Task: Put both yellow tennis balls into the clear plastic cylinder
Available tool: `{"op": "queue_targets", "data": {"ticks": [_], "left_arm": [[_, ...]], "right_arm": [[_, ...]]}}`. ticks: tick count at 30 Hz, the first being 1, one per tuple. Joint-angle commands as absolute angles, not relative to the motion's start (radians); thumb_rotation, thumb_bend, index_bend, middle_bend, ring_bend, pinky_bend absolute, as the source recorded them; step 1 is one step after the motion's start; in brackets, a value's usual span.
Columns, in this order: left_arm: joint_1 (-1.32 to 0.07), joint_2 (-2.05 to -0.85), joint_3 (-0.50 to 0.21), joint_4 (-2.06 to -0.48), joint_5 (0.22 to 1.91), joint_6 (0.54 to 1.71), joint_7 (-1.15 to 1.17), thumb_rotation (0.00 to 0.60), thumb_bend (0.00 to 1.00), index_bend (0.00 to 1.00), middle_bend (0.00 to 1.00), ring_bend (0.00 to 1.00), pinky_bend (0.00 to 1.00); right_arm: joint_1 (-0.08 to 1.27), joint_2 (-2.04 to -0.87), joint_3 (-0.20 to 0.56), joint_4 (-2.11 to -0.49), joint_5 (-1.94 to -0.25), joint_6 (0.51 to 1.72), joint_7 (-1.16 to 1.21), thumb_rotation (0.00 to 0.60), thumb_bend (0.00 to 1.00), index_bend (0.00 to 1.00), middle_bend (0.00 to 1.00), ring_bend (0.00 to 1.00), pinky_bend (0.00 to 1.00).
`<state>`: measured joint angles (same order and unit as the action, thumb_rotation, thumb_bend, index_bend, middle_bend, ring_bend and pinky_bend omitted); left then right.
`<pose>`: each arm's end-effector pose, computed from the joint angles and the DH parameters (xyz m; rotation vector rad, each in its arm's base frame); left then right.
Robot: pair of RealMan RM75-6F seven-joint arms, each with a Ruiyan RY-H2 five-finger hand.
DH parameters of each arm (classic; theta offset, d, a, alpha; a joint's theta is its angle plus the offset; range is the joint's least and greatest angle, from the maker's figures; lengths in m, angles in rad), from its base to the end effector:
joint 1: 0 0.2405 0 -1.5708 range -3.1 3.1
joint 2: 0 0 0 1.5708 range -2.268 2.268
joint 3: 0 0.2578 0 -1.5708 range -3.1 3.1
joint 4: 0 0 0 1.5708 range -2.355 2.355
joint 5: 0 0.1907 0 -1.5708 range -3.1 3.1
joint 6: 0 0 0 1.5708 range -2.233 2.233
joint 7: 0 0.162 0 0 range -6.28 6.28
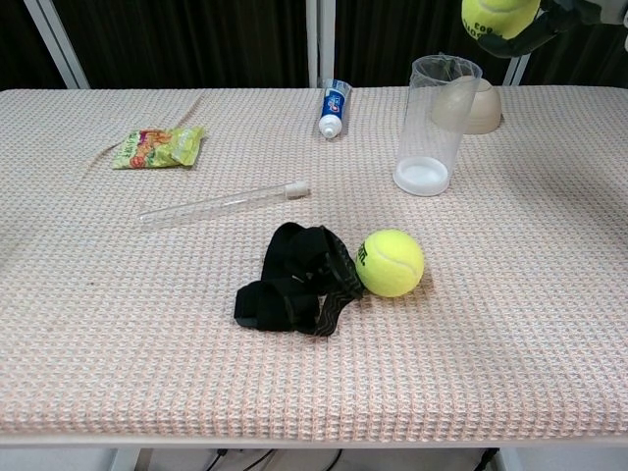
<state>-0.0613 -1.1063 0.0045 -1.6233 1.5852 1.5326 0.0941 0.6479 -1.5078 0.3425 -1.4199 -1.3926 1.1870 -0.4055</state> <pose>-0.2971 0.1795 0.1740 -1.4765 -0.8135 -0.8573 -0.1316 -0.3773 0.0805 1.6190 -0.4985 1.1179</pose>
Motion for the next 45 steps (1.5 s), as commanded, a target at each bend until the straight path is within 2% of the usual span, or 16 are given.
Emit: {"op": "queue_targets", "data": {"ticks": [1,2,4,6,10,20,29,33,36,40,45], "left_arm": [[-0.061,-1.104,0.001,-1.619,1.583,1.536,0.086,0.6,0.03,0.02,0.0,0.0,0.0],[-0.061,-1.104,0.002,-1.618,1.584,1.534,0.084,0.6,0.03,0.02,0.0,0.0,0.0],[-0.064,-1.102,0.004,-1.614,1.587,1.529,0.082,0.6,0.03,0.02,0.0,0.0,0.0],[-0.065,-1.101,0.006,-1.614,1.591,1.528,0.081,0.6,0.03,0.02,0.0,0.0,0.0],[-0.064,-1.101,0.004,-1.611,1.594,1.534,0.072,0.6,0.03,0.02,0.0,0.0,0.0],[-0.062,-1.099,0.005,-1.611,1.599,1.539,0.064,0.6,0.03,0.02,0.0,0.0,0.0],[-0.056,-1.093,0.002,-1.614,1.597,1.552,0.059,0.6,0.03,0.02,0.0,0.0,0.0],[-0.054,-1.09,0.002,-1.615,1.601,1.556,0.053,0.6,0.03,0.02,0.0,0.0,0.0],[-0.055,-1.09,0.005,-1.615,1.607,1.554,0.057,0.6,0.03,0.02,0.0,0.0,0.0],[-0.054,-1.088,0.005,-1.617,1.605,1.554,0.054,0.6,0.03,0.02,0.0,0.0,0.0],[-0.051,-1.083,0.004,-1.62,1.599,1.556,0.045,0.6,0.04,0.02,0.0,0.0,0.0]], "right_arm": [[0.665,-1.519,0.333,-1.398,-1.37,1.155,-0.396,0.6,0.31,0.44,0.25,0.23,0.45],[0.67,-1.516,0.33,-1.397,-1.363,1.141,-0.393,0.6,0.3,0.4,0.21,0.2,0.41],[0.68,-1.507,0.325,-1.402,-1.349,1.111,-0.375,0.6,0.23,0.23,0.09,0.06,0.26],[0.685,-1.502,0.323,-1.406,-1.349,1.104,-0.349,0.6,0.18,0.13,0.02,0.01,0.16],[0.696,-1.501,0.317,-1.404,-1.364,1.109,-0.305,0.6,0.14,0.02,0.0,0.0,0.11],[0.681,-1.478,0.273,-1.453,-1.452,1.189,-0.232,0.6,0.14,0.0,0.0,0.0,0.1],[0.661,-1.41,0.136,-1.577,-1.705,1.279,-0.119,0.6,0.15,0.0,0.01,0.0,0.11],[0.668,-1.352,0.058,-1.622,-1.723,1.187,-0.085,0.6,0.15,0.01,0.05,0.0,0.17],[0.683,-1.312,0.018,-1.636,-1.663,1.064,-0.057,0.6,0.15,0.03,0.06,0.01,0.2],[0.692,-1.308,-0.005,-1.618,-1.61,0.977,-0.025,0.6,0.16,0.04,0.08,0.02,0.22],[0.7,-1.336,-0.021,-1.591,-1.592,0.928,-0.025,0.6,0.18,0.05,0.1,0.04,0.25]]}}
